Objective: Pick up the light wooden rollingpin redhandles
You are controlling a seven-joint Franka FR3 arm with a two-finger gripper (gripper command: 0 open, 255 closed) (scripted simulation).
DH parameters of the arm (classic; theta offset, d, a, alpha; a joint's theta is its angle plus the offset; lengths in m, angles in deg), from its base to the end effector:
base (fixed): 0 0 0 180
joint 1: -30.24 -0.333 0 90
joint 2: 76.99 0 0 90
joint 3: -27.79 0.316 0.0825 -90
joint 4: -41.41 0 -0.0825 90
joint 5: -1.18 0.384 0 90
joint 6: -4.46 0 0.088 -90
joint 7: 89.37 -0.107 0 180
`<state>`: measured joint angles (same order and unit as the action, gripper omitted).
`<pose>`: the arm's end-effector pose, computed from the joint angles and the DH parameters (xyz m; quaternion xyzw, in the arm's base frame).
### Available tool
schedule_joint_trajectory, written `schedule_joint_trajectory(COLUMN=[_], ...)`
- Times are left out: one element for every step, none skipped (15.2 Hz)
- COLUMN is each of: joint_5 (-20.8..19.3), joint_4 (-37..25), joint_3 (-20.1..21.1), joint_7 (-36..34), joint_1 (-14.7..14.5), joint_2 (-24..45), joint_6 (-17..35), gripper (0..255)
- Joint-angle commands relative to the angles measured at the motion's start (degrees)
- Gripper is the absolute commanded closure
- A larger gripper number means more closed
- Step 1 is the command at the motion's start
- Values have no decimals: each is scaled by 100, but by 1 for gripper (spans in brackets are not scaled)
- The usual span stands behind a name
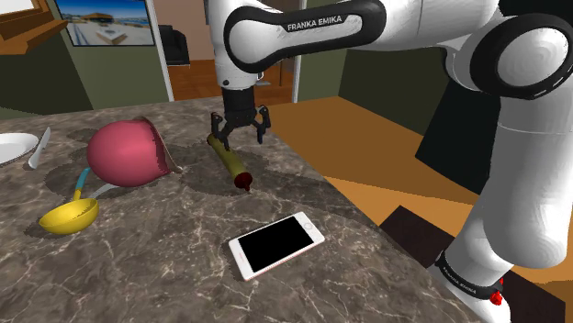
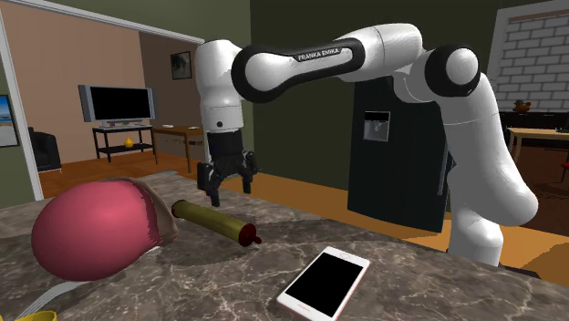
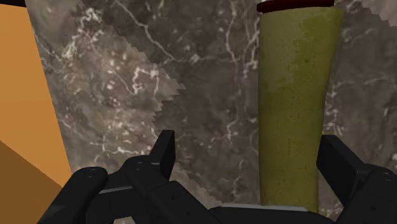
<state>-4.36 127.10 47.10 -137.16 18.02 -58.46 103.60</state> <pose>0.5696 0.3076 0.4873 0.9898 -0.1382 -0.0306 0.0182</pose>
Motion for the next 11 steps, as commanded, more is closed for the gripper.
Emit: schedule_joint_trajectory(joint_5=[-173, -261, -270, -269, -270, -272, -274, -276, -280, -286, -285], joint_4=[-639, -1025, -1078, -996, -915, -842, -768, -697, -628, -524, -521], joint_3=[3, -6, -14, -18, -21, -23, -25, -27, -30, -34, -33], joint_7=[-194, -273, -282, -284, -287, -290, -293, -296, -300, -306, -306], joint_1=[-185, -291, -310, -305, -298, -292, -287, -282, -277, -270, -269], joint_2=[492, 765, 801, 799, 796, 799, 801, 806, 811, 823, 821], joint_6=[-136, -243, -258, -180, -101, -26, 50, 124, 198, 313, 314], gripper=[0, 0, 0, 0, 0, 0, 0, 0, 0, 0, 0])
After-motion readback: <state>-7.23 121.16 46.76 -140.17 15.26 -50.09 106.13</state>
